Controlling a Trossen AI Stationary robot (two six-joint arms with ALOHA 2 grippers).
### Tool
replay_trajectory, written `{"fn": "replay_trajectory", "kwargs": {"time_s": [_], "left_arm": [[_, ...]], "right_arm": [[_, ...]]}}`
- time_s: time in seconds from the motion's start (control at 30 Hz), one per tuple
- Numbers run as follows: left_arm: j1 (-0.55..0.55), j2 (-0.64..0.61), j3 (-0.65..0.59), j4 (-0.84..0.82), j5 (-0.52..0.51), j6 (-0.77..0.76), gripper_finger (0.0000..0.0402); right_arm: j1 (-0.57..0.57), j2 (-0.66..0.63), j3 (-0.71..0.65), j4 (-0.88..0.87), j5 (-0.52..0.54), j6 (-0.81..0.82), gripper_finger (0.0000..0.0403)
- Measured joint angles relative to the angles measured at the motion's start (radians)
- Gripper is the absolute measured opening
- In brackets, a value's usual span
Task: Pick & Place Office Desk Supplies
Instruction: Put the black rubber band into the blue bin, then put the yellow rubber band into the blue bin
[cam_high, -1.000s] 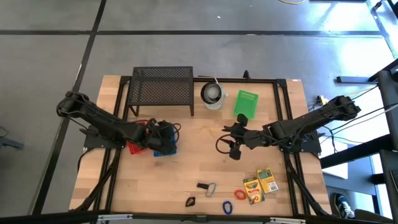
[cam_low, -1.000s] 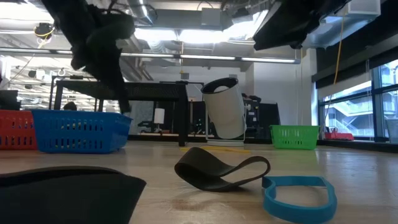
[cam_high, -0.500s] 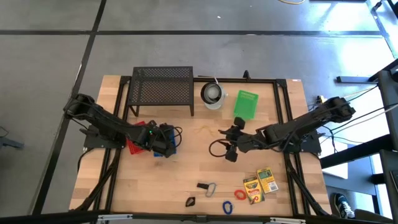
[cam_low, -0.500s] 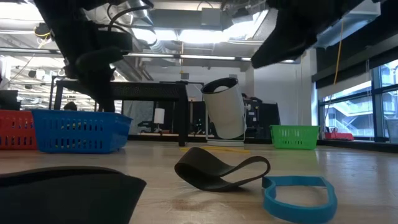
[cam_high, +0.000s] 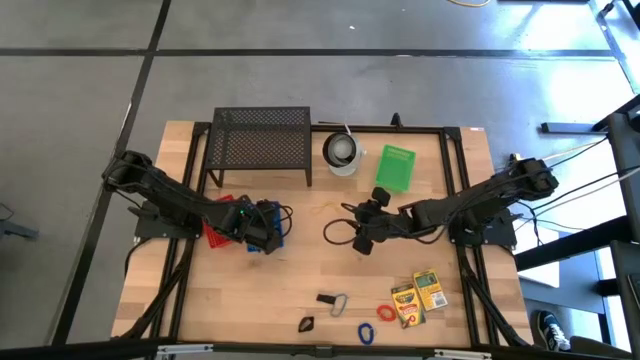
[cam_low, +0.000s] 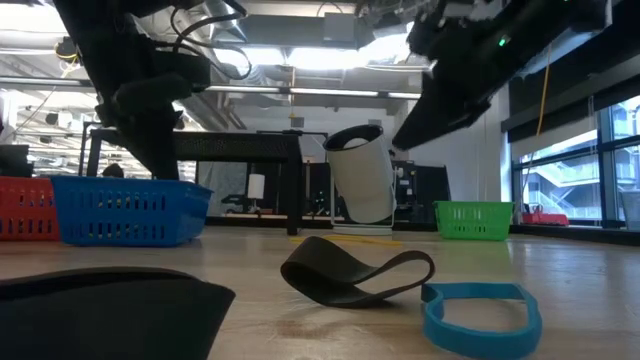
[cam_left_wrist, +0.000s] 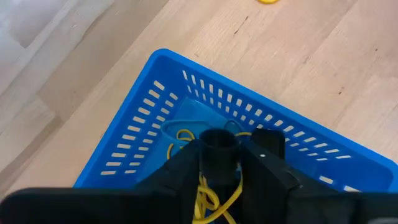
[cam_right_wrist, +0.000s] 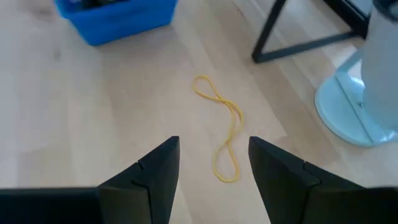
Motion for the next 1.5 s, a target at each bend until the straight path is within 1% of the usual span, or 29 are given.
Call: {"fn": "replay_trajectory", "kwargs": {"time_s": [0.1, 0.2, 0.37, 0.5, 0.77, 1.0, 1.13, 1.2, 1.3, 1.4, 1.5], "left_arm": [[0.000, -0.003, 0.000, 0.000, 0.004, 0.019, 0.0130], [0.000, -0.011, 0.009, -0.014, 0.020, 0.039, 0.0138], [0.000, -0.028, 0.054, -0.106, 0.019, 0.026, 0.0137], [0.000, -0.035, 0.096, -0.162, 0.019, 0.003, 0.0133], [-0.001, -0.035, 0.143, -0.165, 0.019, 0.015, 0.0130], [-0.001, -0.035, 0.148, -0.165, 0.018, 0.018, 0.0129], [-0.001, -0.035, 0.148, -0.164, 0.018, 0.017, 0.0129], [-0.001, -0.035, 0.148, -0.164, 0.018, 0.012, 0.0129], [-0.001, -0.035, 0.148, -0.162, 0.018, 0.011, 0.0129], [-0.001, -0.035, 0.148, -0.161, 0.017, 0.010, 0.0129], [-0.001, -0.035, 0.148, -0.161, 0.016, 0.010, 0.0129]], "right_arm": [[-0.034, 0.040, 0.000, 0.001, -0.003, 0.024, 0.0194], [-0.068, 0.087, 0.000, 0.016, -0.017, 0.034, 0.0194], [-0.122, 0.174, 0.000, 0.100, -0.104, 0.033, 0.0194], [-0.153, 0.236, 0.000, 0.180, -0.132, 0.031, 0.0194], [-0.213, 0.323, 0.000, 0.243, -0.127, 0.025, 0.0194], [-0.253, 0.385, 0.001, 0.326, -0.177, 0.024, 0.0194], [-0.262, 0.406, 0.002, 0.350, -0.181, 0.026, 0.0190], [-0.263, 0.411, 0.003, 0.352, -0.190, 0.026, 0.0179], [-0.265, 0.412, 0.004, 0.350, -0.215, 0.027, 0.0146], [-0.266, 0.413, 0.004, 0.350, -0.232, 0.028, 0.0095], [-0.266, 0.413, 0.004, 0.352, -0.250, 0.030, 0.0034]]}}
